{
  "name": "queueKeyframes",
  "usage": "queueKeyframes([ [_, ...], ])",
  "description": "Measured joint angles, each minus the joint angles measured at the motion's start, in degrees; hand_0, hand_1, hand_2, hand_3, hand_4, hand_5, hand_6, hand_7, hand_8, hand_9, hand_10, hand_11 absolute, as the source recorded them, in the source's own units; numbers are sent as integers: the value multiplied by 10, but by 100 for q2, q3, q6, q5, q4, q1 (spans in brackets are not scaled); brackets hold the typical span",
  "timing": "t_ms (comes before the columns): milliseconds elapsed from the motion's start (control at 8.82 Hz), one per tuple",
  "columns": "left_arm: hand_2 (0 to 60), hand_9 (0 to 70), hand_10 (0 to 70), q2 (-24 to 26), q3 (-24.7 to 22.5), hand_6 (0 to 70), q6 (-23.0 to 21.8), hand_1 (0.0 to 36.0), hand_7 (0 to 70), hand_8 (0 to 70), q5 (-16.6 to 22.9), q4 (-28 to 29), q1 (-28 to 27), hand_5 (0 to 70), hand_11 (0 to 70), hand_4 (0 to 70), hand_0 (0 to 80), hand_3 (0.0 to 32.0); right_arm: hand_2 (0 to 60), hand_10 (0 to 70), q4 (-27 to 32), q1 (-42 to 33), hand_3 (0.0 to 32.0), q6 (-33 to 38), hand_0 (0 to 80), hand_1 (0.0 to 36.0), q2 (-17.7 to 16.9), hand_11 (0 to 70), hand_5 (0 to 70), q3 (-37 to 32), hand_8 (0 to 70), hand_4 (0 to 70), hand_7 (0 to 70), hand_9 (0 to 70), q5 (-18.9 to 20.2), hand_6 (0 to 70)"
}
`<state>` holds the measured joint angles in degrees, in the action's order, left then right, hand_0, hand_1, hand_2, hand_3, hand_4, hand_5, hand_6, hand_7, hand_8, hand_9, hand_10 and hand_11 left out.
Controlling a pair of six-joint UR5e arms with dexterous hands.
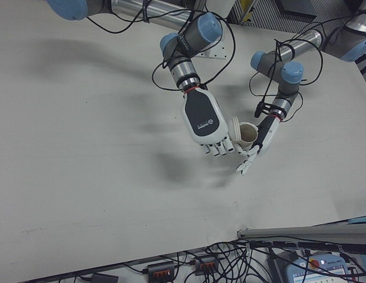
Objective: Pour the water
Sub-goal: 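Raise the right hand's cup upright and withdraw both hands outward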
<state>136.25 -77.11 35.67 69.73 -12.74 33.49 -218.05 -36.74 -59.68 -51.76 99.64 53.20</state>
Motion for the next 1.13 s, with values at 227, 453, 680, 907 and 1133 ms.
queueKeyframes([
  [227,600,54,34,-62,-153,86,-327,360,108,34,40,-46,245,603,69,316,461,0,276,475,20,-495,0,1304,800,360,-892,700,700,554,318,56,495,459,-6,304],
  [453,600,53,34,-421,-554,85,-548,360,108,34,48,-119,527,598,69,317,461,0,288,493,27,-1262,0,2228,800,358,-1824,700,700,1256,334,40,466,478,101,289],
  [680,600,54,35,-968,-841,81,-867,354,104,34,41,-107,697,584,71,312,461,0,276,522,222,-2364,0,2735,720,313,-2504,700,700,1573,375,16,417,526,807,261],
  [907,600,54,35,-1412,-936,79,-1163,343,105,34,34,52,916,574,70,312,465,0,328,520,1591,-3401,0,2988,718,319,-3105,700,700,1191,405,46,465,563,1750,297],
  [1133,600,53,35,-1679,-980,76,-1344,338,102,33,29,194,1147,566,69,312,466,0,376,523,3111,-3792,0,3442,696,325,-3565,700,700,228,414,57,454,572,2224,305],
])
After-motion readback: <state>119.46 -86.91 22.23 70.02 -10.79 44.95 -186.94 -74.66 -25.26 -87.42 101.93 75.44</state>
